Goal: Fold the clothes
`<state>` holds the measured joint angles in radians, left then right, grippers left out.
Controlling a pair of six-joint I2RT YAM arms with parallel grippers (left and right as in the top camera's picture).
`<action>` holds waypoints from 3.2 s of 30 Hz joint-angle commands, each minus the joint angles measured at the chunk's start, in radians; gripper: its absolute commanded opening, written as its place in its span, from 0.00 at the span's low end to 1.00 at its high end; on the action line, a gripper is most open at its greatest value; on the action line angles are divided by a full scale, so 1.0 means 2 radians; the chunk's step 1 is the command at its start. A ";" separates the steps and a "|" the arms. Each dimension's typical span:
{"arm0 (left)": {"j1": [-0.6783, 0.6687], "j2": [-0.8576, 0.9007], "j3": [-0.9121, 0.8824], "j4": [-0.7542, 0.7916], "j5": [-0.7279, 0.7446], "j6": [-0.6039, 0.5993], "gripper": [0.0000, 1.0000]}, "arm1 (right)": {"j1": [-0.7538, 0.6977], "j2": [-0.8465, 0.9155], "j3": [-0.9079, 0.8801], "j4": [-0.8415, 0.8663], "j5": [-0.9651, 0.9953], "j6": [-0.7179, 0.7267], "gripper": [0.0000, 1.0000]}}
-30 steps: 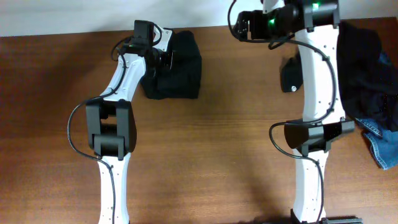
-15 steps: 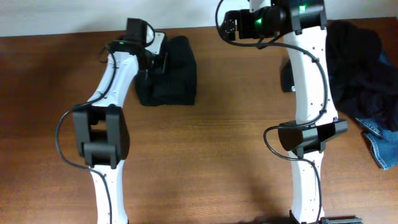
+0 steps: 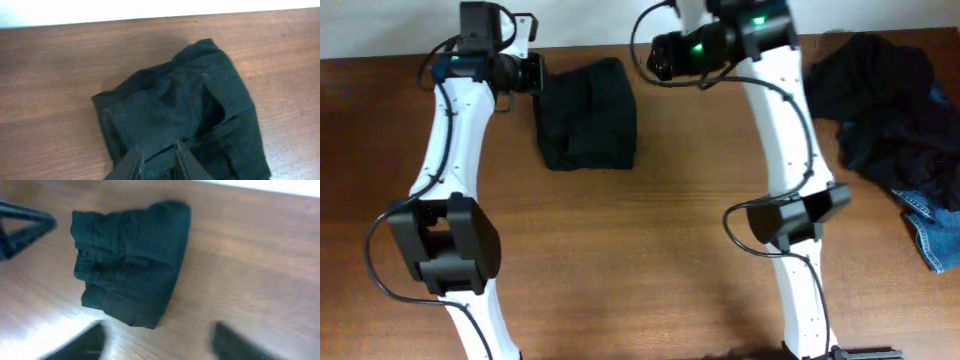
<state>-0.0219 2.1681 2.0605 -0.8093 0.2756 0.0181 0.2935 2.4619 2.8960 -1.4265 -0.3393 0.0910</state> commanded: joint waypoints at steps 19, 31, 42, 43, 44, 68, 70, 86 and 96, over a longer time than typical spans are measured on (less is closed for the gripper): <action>0.040 -0.027 -0.003 -0.039 -0.005 -0.024 0.20 | 0.128 0.126 -0.006 0.081 0.032 -0.002 0.04; 0.038 -0.027 -0.003 -0.046 -0.005 -0.020 0.20 | 0.131 0.208 -0.007 0.109 0.048 0.004 0.04; 0.038 -0.027 -0.003 -0.047 -0.007 -0.013 0.20 | 0.130 0.245 -0.005 0.105 0.042 0.008 0.04; 0.038 -0.027 -0.003 -0.047 -0.007 -0.013 0.20 | 0.129 0.242 -0.002 0.104 0.040 0.008 0.04; 0.038 -0.027 -0.003 -0.047 -0.007 -0.012 0.20 | 0.128 0.238 0.000 0.103 0.036 0.008 0.04; 0.039 -0.027 -0.003 -0.057 0.082 0.006 0.21 | 0.042 0.061 0.065 0.076 -0.038 0.010 0.86; 0.029 -0.027 -0.003 -0.063 0.119 0.034 0.21 | 0.014 0.061 0.065 0.053 -0.038 0.011 0.91; -0.167 -0.008 -0.003 0.004 -0.060 0.088 0.70 | -0.136 0.050 0.064 -0.078 -0.038 -0.018 0.99; -0.225 0.084 -0.003 0.035 -0.223 0.065 0.71 | -0.137 0.050 0.064 -0.093 -0.038 -0.031 0.99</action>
<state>-0.4683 2.2501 2.0590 -0.7563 -0.0280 0.1635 0.0162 2.5889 3.0207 -1.6070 -0.4099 0.0505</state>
